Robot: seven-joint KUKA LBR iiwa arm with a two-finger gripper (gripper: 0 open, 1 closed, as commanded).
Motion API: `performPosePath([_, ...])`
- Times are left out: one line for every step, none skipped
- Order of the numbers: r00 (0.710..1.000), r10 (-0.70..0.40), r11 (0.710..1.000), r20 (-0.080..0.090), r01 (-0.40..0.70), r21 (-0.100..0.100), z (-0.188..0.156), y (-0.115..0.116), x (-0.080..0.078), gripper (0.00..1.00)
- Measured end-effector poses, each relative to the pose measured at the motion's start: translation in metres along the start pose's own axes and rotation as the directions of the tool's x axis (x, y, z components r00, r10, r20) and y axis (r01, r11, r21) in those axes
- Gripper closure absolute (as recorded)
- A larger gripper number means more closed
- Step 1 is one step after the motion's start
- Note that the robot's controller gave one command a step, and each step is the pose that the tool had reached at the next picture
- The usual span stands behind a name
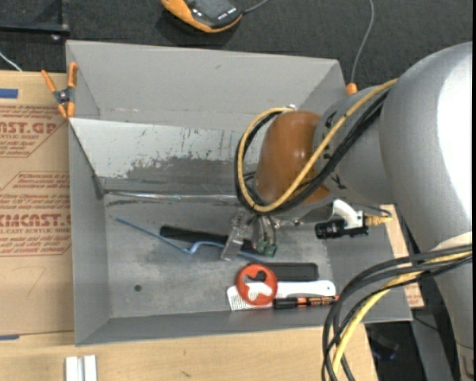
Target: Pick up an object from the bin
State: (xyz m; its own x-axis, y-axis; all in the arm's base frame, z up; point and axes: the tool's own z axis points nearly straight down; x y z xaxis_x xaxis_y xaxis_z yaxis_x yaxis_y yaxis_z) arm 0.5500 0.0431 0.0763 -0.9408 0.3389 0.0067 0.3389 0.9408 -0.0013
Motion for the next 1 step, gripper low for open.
performPosePath([1.000, -0.001, 1.000, -0.002, 0.001, 0.000, -0.0222, 0.0002, 0.0011, 1.00])
